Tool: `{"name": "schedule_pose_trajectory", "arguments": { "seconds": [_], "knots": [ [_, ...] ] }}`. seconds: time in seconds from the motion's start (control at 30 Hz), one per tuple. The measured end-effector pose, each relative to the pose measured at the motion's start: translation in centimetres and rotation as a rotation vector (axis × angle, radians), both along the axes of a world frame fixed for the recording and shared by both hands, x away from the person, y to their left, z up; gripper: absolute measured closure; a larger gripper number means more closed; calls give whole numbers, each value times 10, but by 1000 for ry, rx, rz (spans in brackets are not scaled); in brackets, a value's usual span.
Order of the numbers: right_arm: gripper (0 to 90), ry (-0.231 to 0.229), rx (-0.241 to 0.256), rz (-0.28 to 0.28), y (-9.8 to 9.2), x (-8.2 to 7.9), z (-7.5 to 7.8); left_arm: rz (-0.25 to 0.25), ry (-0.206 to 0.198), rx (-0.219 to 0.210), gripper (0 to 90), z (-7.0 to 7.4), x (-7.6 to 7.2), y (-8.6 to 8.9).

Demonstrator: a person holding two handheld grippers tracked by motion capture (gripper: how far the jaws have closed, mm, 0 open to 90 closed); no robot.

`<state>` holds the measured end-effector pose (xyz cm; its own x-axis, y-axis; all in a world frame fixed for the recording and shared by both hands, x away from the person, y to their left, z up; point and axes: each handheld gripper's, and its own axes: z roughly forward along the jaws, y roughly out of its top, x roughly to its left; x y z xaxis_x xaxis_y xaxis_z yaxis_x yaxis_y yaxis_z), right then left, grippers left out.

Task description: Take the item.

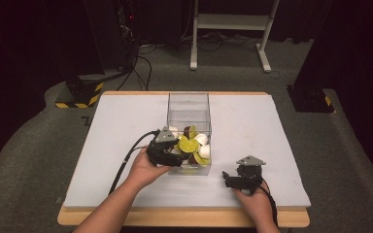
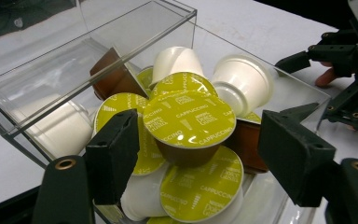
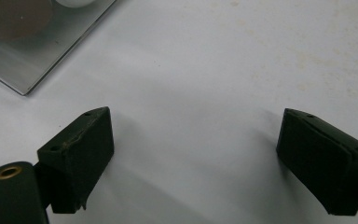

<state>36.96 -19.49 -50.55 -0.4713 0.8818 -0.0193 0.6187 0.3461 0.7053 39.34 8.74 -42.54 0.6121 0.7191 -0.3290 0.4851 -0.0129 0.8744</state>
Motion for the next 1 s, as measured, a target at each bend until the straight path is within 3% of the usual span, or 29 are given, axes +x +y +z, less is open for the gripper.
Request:
{"name": "schedule_pose_trajectory", "arguments": {
  "seconds": [0.7,1.0],
  "knots": [
    [110,1,1,1,0,0,0,2,4,101,306,-8,12,-18],
    [110,1,1,1,0,0,0,14,-5,106,326,-9,14,-20]
  ]
}}
